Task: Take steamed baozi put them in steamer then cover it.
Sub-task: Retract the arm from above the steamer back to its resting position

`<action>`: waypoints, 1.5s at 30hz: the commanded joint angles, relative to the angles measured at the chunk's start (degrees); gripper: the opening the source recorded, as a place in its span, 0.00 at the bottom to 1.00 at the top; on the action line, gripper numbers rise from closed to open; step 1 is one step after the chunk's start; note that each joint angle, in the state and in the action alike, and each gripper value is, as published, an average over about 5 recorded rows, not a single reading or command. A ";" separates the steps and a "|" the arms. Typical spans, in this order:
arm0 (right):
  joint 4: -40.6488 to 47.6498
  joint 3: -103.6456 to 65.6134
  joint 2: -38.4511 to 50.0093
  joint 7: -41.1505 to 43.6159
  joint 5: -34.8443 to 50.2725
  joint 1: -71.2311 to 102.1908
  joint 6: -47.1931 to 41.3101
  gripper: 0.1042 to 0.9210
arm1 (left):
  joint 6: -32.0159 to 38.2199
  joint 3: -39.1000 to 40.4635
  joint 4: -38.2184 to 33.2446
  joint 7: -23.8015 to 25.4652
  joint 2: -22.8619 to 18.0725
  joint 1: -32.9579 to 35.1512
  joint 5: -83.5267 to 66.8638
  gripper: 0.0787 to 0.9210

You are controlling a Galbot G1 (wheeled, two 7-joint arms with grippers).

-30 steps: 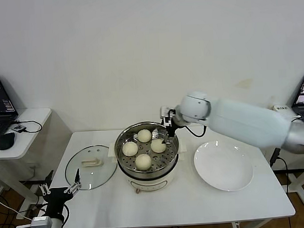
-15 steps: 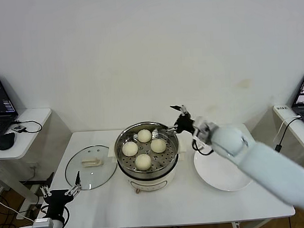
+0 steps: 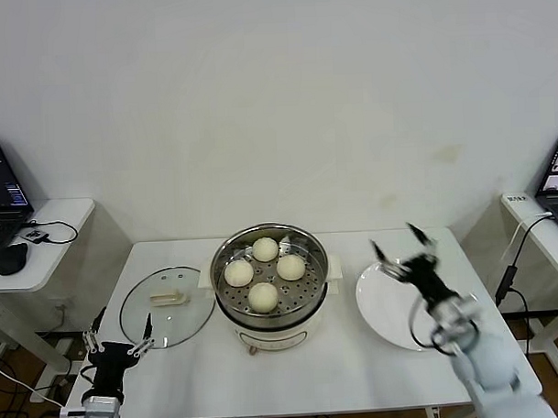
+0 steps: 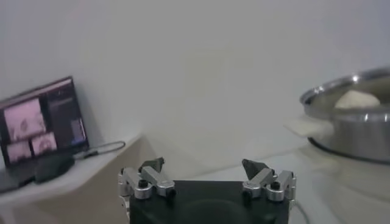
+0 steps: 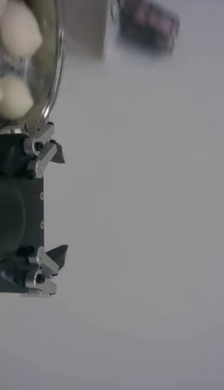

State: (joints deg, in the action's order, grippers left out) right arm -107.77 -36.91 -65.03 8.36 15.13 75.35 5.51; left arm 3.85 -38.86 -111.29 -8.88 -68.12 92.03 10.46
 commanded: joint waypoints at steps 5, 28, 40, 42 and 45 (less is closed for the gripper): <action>-5.14 -24.69 -16.01 -4.90 -7.36 18.69 4.86 0.88 | 10.76 -0.22 19.02 0.64 4.89 -9.36 54.18 0.88; -0.67 -26.14 -18.60 -6.45 -11.63 18.92 4.61 0.88 | 10.47 6.44 36.72 2.79 4.00 -29.83 58.49 0.88; 0.36 -26.54 -18.71 -6.14 -11.62 19.43 4.76 0.88 | 10.46 7.01 41.79 3.05 2.56 -35.11 59.81 0.88; 0.52 -26.45 -18.79 -6.08 -11.71 19.43 4.80 0.88 | 10.45 7.14 42.25 3.13 2.39 -35.48 59.87 0.88; 0.75 -26.37 -18.84 -6.02 -11.83 19.42 4.82 0.88 | 10.43 7.24 42.84 3.16 1.94 -36.12 60.07 0.88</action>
State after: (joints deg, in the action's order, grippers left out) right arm -107.32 -62.98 -83.53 2.45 3.58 94.40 10.21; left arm 14.15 -32.00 -72.33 -5.89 -65.83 59.64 69.07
